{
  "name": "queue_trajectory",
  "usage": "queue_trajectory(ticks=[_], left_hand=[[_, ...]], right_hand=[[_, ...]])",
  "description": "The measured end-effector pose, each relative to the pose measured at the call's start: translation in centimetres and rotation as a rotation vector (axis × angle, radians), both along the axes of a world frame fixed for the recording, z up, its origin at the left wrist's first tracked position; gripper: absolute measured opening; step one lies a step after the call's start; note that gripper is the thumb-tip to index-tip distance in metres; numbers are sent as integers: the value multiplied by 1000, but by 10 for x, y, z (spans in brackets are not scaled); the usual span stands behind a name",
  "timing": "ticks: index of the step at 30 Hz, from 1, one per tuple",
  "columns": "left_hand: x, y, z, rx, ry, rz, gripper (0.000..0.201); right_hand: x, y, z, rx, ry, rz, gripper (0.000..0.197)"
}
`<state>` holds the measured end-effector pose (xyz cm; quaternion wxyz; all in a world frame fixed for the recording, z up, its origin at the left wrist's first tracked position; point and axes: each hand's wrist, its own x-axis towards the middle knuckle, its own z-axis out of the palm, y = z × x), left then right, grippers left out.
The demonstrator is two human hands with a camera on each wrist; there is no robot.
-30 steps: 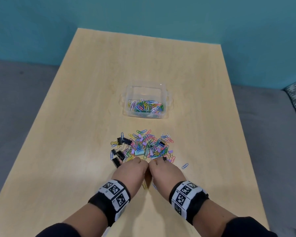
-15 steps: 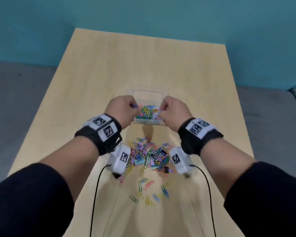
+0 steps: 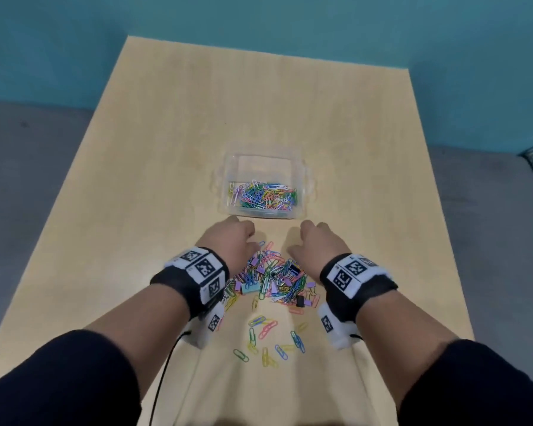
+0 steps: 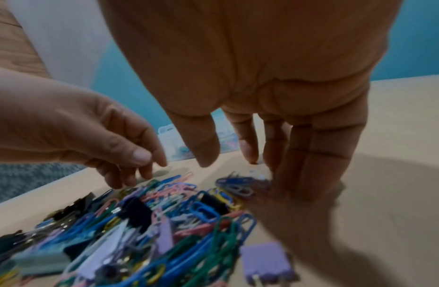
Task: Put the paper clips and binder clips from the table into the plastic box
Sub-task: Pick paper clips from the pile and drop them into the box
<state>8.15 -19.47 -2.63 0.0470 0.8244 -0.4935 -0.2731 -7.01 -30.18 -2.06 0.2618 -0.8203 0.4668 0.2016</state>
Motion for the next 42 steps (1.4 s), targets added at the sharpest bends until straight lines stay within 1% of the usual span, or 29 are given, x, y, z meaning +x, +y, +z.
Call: queue_trajectory(ticks=[2, 4, 8, 12, 14, 18, 20, 22, 23, 25, 27, 31, 34, 37, 39, 42], left_hand=[[-10, -5, -5, 5, -11, -18, 36], [-18, -11, -8, 26, -59, -70, 40], [-30, -14, -10, 23, -89, -131, 25], [-35, -10, -8, 34, -69, -192, 27], [-36, -7, -7, 57, -32, -204, 26], [-40, 1, -11, 97, 16, -199, 18], [-41, 5, -15, 104, 20, -196, 22], [-39, 8, -17, 102, 10, -185, 25], [-38, 9, -19, 97, 3, -174, 25], [-36, 12, -21, 86, -11, -153, 20], [-34, 14, -24, 65, -27, -139, 20], [-30, 18, -26, -13, -109, -126, 27], [-27, 17, -22, 7, -102, -128, 24], [-28, 14, -16, 56, -117, -212, 25], [-31, 12, -12, 107, -144, -278, 28], [-37, 9, -5, 147, -201, -347, 21]], right_hand=[[7, 8, -5, -32, -9, 12, 44], [12, 15, -8, -53, -2, 32, 49], [17, 21, -6, -42, 0, 43, 41], [14, 27, -6, -22, -1, 96, 37], [11, 31, -8, 3, -8, 137, 35], [4, 36, -12, 35, -36, 209, 21], [0, 37, -13, 32, -37, 240, 15], [-3, 37, -13, 22, -29, 268, 18], [-4, 37, -13, 11, -25, 278, 21], [-6, 36, -13, -12, -31, 281, 19], [-8, 33, -12, -1, -59, 249, 15], [-11, 28, -11, 45, -133, 160, 19], [-10, 22, -14, 55, -170, 74, 18], [-14, 16, -16, 76, -229, -69, 17], [-17, 12, -17, 127, -307, -181, 15], [-22, 6, -11, 223, -440, -355, 13]])
